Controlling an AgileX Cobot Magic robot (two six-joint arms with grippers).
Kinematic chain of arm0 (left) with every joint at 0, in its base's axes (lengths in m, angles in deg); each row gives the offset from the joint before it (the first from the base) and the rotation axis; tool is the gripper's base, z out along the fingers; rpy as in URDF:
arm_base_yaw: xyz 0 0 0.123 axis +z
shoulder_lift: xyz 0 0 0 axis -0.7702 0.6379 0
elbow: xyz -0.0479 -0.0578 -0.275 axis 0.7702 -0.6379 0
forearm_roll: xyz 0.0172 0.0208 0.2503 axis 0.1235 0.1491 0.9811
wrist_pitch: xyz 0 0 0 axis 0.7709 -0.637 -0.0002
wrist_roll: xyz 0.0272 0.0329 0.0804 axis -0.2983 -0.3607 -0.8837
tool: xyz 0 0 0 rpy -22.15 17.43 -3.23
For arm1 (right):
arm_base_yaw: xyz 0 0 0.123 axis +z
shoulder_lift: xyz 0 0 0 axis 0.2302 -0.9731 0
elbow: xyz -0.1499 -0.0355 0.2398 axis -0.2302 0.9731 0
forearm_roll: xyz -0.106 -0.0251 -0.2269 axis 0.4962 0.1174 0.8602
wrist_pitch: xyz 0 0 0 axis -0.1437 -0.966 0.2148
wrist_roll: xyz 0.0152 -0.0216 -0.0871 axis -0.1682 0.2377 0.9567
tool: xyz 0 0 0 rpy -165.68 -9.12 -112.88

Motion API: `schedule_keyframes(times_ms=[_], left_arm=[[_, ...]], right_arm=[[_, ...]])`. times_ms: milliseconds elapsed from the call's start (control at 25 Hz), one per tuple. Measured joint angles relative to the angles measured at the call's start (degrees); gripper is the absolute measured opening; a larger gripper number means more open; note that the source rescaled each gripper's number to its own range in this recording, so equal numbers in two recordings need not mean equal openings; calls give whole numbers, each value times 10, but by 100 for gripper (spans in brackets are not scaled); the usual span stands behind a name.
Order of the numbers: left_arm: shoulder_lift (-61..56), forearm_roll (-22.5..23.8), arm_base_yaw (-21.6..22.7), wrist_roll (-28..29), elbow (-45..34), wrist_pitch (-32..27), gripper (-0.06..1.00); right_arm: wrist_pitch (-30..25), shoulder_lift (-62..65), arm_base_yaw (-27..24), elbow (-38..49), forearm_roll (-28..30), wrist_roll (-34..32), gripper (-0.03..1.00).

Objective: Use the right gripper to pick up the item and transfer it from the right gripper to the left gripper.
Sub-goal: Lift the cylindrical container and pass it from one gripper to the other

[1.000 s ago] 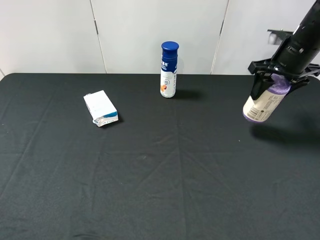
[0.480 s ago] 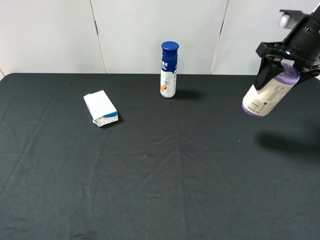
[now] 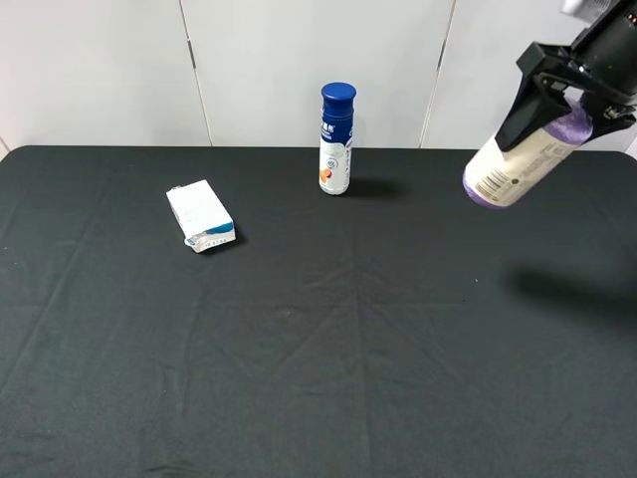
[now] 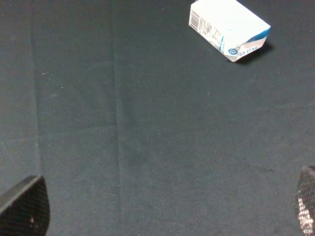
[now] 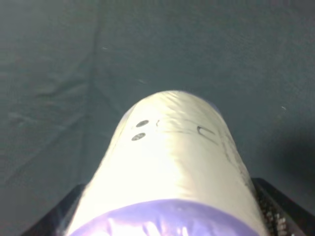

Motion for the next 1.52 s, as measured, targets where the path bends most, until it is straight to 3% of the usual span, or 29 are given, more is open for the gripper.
schedule_keyframes(times_ms=[280, 680, 960, 1520], left_arm=[[0, 0, 0, 0, 0, 0, 100], [0, 0, 0, 0, 0, 0, 100], [0, 0, 0, 0, 0, 0, 100], [0, -15, 0, -9, 0, 0, 98]], right_arm=[[0, 4, 27, 0, -31, 44, 4], [0, 6, 183, 0, -34, 97, 4], [6, 8, 255, 0, -47, 161, 4], [26, 8, 270, 0, -175, 257, 4]])
